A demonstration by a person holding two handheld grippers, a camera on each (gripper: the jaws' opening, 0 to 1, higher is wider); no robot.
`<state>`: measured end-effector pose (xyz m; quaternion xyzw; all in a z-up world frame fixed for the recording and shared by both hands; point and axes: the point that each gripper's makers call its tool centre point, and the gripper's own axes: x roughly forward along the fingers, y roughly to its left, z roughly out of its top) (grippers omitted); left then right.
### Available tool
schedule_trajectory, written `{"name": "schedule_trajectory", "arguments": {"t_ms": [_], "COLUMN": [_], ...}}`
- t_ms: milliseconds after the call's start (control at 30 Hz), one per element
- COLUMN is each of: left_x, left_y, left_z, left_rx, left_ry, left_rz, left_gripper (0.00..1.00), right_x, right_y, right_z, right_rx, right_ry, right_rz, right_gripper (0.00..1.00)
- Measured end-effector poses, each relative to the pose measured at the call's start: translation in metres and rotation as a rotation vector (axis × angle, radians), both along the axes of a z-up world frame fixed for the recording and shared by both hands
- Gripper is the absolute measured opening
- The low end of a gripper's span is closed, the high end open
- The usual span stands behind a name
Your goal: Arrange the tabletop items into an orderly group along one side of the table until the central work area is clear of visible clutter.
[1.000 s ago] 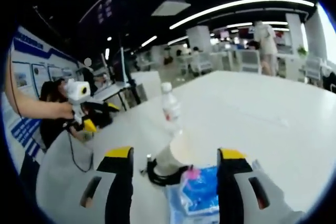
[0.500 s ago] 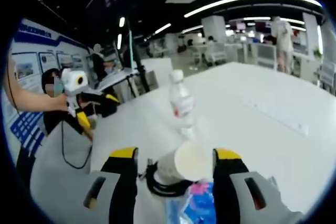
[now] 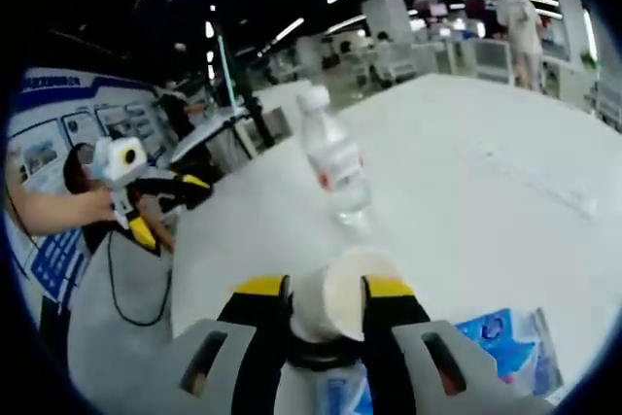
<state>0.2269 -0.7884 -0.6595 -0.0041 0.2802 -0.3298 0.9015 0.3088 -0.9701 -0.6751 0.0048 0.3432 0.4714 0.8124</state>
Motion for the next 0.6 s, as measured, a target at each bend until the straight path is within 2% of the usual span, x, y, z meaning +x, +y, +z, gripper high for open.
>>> {"name": "schedule_trajectory", "arguments": {"t_ms": [100, 233, 433, 600], "left_x": [-0.001, -0.004, -0.004, -0.002], "left_y": [0.001, 0.001, 0.003, 0.002], "left_z": [-0.003, -0.005, -0.009, -0.009], "left_rx": [-0.006, -0.014, -0.018, -0.033], "left_ry": [0.01, 0.015, 0.029, 0.028], "left_rz": [0.012, 0.012, 0.017, 0.028], "left_gripper": [0.78, 0.77, 0.76, 0.75], "right_x": [0.006, 0.01, 0.005, -0.003], "right_y": [0.003, 0.008, 0.01, 0.009], "right_z": [-0.008, -0.009, -0.009, -0.007], "right_rx": [-0.001, 0.025, 0.027, 0.03], "right_ry": [0.043, 0.075, 0.088, 0.088], "right_rz": [-0.033, -0.056, -0.031, 0.005], "right_gripper": [0.25, 0.21, 0.03, 0.01]}}
